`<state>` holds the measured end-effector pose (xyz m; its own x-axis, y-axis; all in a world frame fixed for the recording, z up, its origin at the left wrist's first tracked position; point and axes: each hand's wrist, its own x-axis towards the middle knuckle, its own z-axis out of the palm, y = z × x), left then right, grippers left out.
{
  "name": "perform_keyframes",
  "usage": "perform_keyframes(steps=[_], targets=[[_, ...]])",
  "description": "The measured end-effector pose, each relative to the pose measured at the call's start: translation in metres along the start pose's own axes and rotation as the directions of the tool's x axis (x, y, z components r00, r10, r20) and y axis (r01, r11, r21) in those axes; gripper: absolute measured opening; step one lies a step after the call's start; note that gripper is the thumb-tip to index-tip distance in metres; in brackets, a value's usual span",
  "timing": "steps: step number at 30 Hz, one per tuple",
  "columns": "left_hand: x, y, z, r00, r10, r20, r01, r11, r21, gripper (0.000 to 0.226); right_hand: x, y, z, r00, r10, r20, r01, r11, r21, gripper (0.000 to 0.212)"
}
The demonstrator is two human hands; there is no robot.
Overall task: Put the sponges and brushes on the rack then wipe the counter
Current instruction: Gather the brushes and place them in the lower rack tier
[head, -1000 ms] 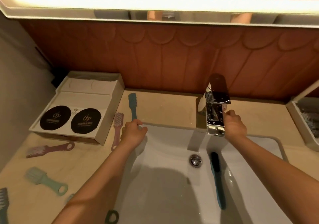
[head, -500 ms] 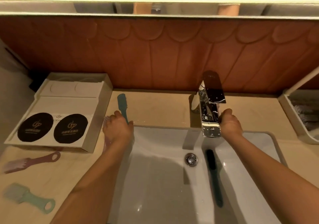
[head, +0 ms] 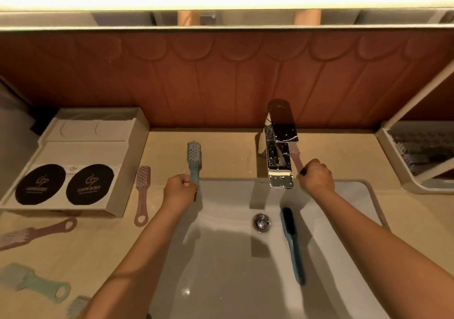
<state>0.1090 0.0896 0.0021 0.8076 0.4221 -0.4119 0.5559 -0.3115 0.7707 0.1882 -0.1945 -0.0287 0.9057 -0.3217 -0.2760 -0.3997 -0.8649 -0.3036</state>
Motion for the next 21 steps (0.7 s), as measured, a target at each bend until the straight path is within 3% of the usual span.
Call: perform_keyframes(steps=[3, 7, 10, 13, 15, 17, 21], targets=[[-0.032, 0.002, 0.005, 0.977, -0.07, 0.199, 0.115, 0.967, -0.225, 0.023, -0.007, 0.004, -0.001, 0.999, -0.035, -0.02, 0.035, 0.999, 0.014, 0.03], [-0.065, -0.003, 0.007, 0.931, -0.079, 0.358, 0.198, 0.929, -0.312, 0.016, -0.019, 0.015, -0.006, 0.993, -0.114, -0.021, 0.115, 0.992, 0.045, 0.017], [-0.09, -0.007, 0.005, 0.905, -0.078, 0.419, 0.235, 0.911, -0.34, 0.016, -0.04, 0.023, -0.011, 0.981, -0.196, 0.016, 0.178, 0.921, 0.346, 0.013], [-0.112, -0.009, 0.004, 0.887, -0.06, 0.457, 0.264, 0.878, -0.398, 0.015, -0.076, 0.034, -0.017, 0.977, -0.131, 0.166, -0.037, 0.67, 0.742, 0.014], [-0.126, -0.01, 0.004, 0.88, -0.055, 0.473, 0.27, 0.876, -0.399, 0.014, -0.1, 0.045, -0.019, 0.925, -0.157, 0.345, -0.251, 0.426, 0.869, 0.011], [-0.141, -0.011, 0.006, 0.877, -0.061, 0.477, 0.272, 0.882, -0.386, 0.016, -0.122, 0.058, -0.021, 0.854, -0.24, 0.463, -0.409, 0.242, 0.88, 0.015], [-0.16, -0.017, 0.011, 0.858, -0.066, 0.51, 0.347, 0.806, -0.479, 0.022, -0.15, 0.073, -0.018, 0.766, -0.357, 0.534, -0.532, 0.115, 0.839, 0.02]])
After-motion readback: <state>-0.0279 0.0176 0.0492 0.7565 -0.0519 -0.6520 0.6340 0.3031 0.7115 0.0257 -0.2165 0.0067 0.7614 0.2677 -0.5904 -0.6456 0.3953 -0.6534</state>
